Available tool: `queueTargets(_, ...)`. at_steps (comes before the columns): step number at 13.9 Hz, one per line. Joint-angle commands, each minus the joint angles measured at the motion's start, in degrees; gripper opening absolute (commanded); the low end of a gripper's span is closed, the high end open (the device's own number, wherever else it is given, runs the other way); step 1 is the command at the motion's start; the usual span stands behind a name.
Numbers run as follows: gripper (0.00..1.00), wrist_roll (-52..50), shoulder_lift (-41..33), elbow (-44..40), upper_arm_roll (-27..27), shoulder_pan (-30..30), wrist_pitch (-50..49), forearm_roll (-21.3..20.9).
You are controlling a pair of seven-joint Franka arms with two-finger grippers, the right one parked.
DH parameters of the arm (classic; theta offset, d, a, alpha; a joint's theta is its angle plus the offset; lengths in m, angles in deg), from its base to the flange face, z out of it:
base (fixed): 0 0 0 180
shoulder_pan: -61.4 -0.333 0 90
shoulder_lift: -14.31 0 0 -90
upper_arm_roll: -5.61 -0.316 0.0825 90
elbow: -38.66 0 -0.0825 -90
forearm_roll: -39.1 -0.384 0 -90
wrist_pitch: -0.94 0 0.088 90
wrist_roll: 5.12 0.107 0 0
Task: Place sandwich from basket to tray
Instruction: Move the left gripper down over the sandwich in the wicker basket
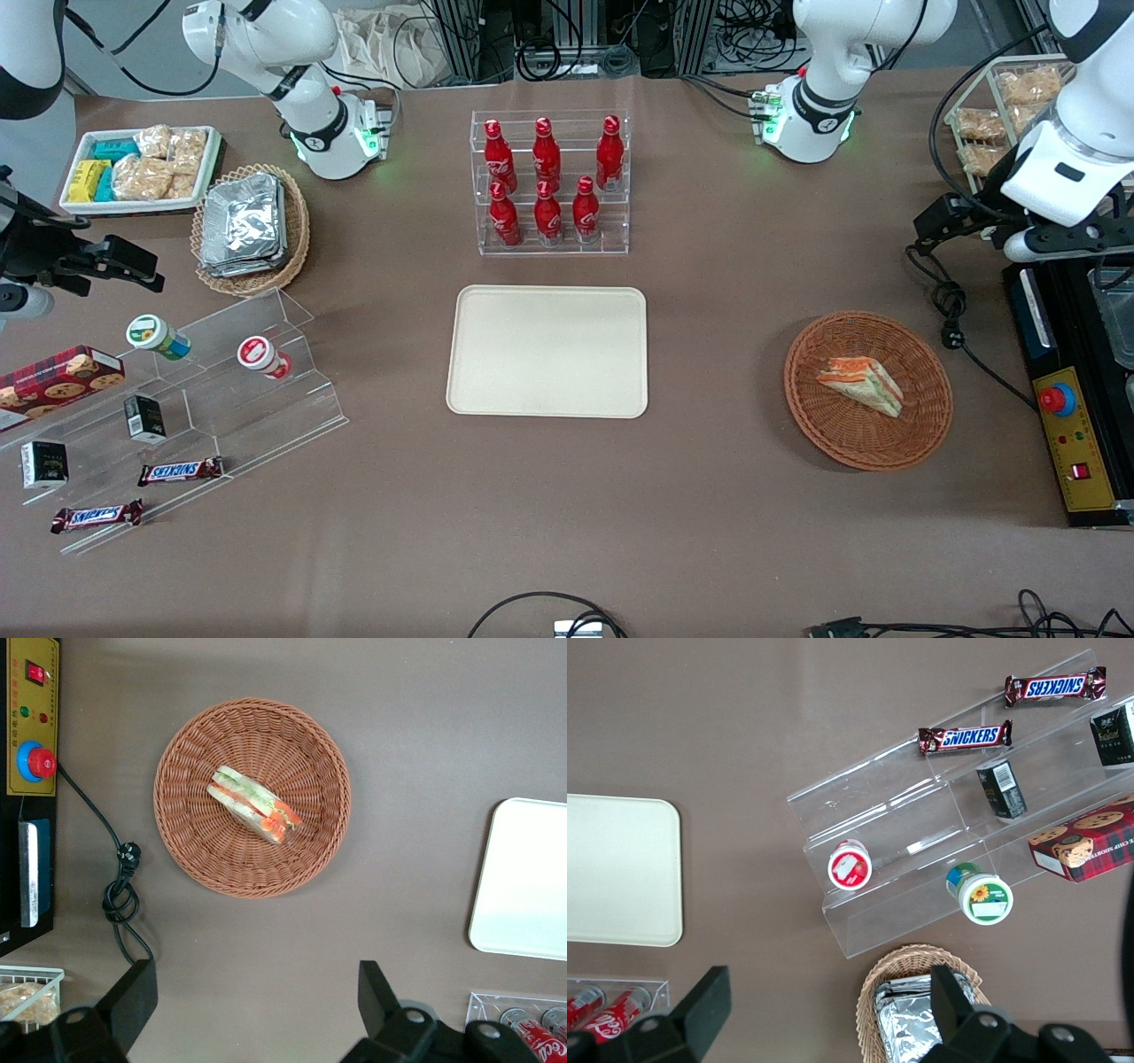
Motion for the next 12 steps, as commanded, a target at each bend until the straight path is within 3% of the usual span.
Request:
queueTargets(1,1.0,0.65,0.28,-0.73,0.81,-0.87,-0.71,-0.69)
queueTargets(9,1.0,-1.27,0.54,2.53,0.72,-1.13,5.09,0.0)
queueTargets(12,1.0,-18.28,2.82,3.14,0.72,-1.05,7.36,0.27)
